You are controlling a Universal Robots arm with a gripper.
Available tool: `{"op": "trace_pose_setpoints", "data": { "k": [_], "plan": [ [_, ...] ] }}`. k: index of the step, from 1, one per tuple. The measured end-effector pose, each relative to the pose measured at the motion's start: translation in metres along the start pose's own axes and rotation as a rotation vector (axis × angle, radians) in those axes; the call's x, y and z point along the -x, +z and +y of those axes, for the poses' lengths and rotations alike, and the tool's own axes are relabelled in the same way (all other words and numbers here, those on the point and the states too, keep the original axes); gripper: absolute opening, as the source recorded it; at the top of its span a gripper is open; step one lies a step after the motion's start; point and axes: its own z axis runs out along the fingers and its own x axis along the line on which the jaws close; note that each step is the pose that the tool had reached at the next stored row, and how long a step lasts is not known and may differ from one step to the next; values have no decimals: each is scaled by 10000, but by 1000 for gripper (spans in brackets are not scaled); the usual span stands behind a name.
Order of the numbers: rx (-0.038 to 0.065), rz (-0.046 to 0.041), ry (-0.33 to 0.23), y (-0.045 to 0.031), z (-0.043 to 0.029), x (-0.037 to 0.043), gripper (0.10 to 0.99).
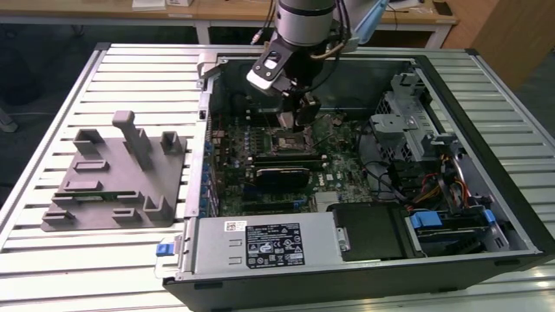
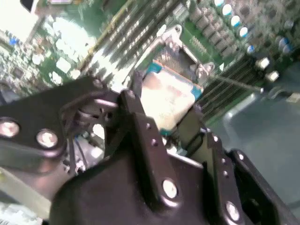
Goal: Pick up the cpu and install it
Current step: 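Place the cpu into insertion slot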
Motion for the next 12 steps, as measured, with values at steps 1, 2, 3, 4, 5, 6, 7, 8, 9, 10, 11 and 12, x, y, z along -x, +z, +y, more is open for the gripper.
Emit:
{"op": "trace_pose_setpoints", "data": {
  "k": [1,2,3,4,5,6,7,8,9,10,11,12],
  "plan": [
    [-2,-1,179,3,0,0,545],
    [-5,-2,359,5,0,0,545],
    [-7,-3,538,8,0,0,545],
    [-10,-4,719,11,0,0,545],
    [-13,-6,915,16,0,0,545],
    [-16,-8,1092,21,0,0,545],
    [-18,-9,1246,28,0,0,545],
    [-20,-10,1383,37,0,-1,545],
    [-23,-11,1520,46,0,-1,545],
    [-26,-13,1649,57,0,-1,545],
    [-27,-13,1745,68,0,-1,545],
    [-28,-14,1799,82,-1,-1,545]
  ]
}}
